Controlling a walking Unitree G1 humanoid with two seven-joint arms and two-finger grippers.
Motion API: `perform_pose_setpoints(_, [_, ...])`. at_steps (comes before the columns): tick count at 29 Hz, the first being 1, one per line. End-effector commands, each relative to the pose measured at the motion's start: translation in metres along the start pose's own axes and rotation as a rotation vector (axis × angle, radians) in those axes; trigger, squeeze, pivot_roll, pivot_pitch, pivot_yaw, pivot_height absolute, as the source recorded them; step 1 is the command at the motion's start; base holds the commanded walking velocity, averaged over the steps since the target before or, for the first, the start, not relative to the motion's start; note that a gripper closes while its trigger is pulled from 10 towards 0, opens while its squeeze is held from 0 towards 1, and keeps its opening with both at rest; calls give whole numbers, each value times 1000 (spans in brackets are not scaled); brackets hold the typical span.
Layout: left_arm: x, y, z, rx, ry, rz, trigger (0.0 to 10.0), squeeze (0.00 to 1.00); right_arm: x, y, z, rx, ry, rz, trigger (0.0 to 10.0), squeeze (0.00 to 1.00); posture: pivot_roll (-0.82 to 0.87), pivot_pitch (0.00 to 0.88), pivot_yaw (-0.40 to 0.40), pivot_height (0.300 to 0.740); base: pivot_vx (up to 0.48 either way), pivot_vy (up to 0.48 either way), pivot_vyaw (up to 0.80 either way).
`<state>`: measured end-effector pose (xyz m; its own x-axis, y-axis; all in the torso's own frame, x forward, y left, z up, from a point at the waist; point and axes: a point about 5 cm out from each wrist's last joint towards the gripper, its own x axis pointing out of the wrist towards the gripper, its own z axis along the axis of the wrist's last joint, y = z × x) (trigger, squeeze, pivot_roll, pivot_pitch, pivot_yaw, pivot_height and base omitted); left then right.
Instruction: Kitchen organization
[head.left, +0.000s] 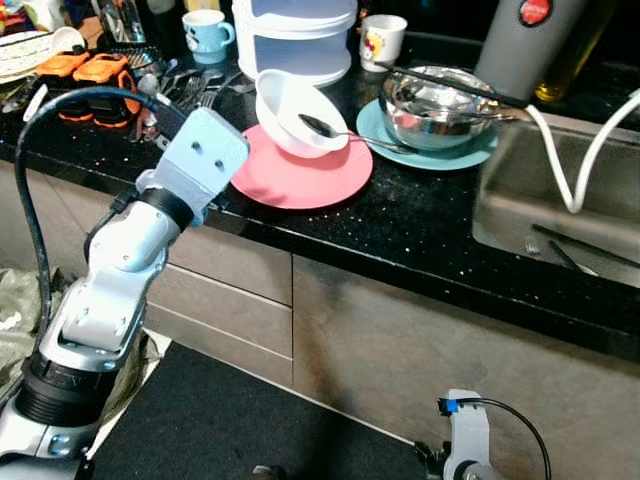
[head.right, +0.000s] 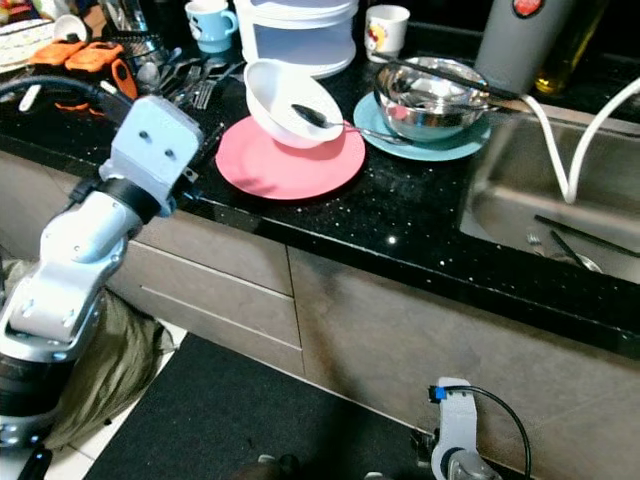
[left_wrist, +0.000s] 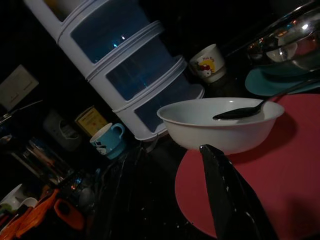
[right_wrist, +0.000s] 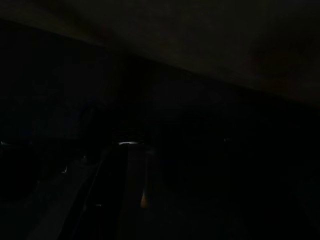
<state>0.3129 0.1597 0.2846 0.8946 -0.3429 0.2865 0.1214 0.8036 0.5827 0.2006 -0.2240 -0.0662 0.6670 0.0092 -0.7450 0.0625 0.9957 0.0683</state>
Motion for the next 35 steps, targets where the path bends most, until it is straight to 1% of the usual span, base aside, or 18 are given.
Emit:
perform_pose_setpoints(1, [1,2,-1,-12,8,4,10000,0,-2,-2,-9,10,30,-4,10000,0,41,127,1,740,0,-472,0])
perform_pose_setpoints(6, [2,7,-5,-17,17,42,10000,0,-3,-2,-10,6,34,-2,10000,0,37,116,0,740,0,-94,0])
perform_pose_setpoints(12, [2,17,-8,9,31,65,10000,0,-3,-2,-10,6,34,-1,10000,0,38,117,-1,740,0,0,0])
perform_pose_setpoints(16, [3,35,-11,67,64,104,10000,0,-3,-3,-10,4,34,-2,10000,0,38,117,-2,740,0,0,0])
perform_pose_setpoints(17, [3,42,-13,94,81,115,10000,0,-3,-3,-10,4,34,-2,10000,0,36,121,0,740,0,0,0])
perform_pose_setpoints(18, [3,42,-13,94,81,115,10000,0,-3,-3,-10,4,34,-2,10000,0,36,121,0,740,0,0,0])
perform_pose_setpoints(20, [3,57,-18,140,126,141,10000,0,-3,-3,-11,4,33,-3,10000,0,36,122,2,740,0,0,0])
perform_pose_setpoints(21, [3,57,-18,140,126,141,10000,0,-3,-3,-11,4,33,-3,10000,0,36,122,2,740,0,0,0])
perform_pose_setpoints(24, [2,81,-27,215,197,203,10000,0,-3,-3,-11,4,34,-3,10000,0,37,126,2,740,0,0,0])
perform_pose_setpoints(25, [2,81,-27,215,197,203,10000,0,-3,-3,-11,4,34,-3,10000,0,37,126,2,740,0,0,0])
perform_pose_setpoints(26, [3,92,-33,254,225,241,10000,0,-3,-3,-11,2,34,-4,10000,0,31,135,0,740,0,0,0])
perform_pose_setpoints(29, [5,96,-33,239,214,265,10000,0,-3,-4,-12,1,33,-5,10000,0,29,139,-3,740,0,0,0])
perform_pose_setpoints(30, [8,98,-32,198,195,279,10000,169,-4,-4,-12,1,32,-6,10000,0,29,143,-5,740,0,0,0])
perform_pose_setpoints(31, [10,99,-32,132,179,298,10000,1000,-4,-4,-12,0,32,-7,10000,0,30,146,-8,740,0,0,0])
perform_pose_setpoints(32, [15,99,-31,47,146,313,10000,1000,-4,-5,-12,-2,33,-8,10000,0,30,151,-13,740,0,0,0])
perform_pose_setpoints(33, [18,100,-29,-17,120,330,10000,1000,-4,-6,-12,-4,34,-8,10000,0,29,155,-15,740,0,0,0])
perform_pose_setpoints(34, [20,101,-28,-51,104,339,10000,1000,-4,-6,-12,-5,34,-8,10000,0,29,156,-16,740,0,0,0])
perform_pose_setpoints(35, [24,102,-25,-106,79,349,10000,1000,-5,-7,-13,-7,35,-8,10000,0,26,159,-18,740,0,0,0])
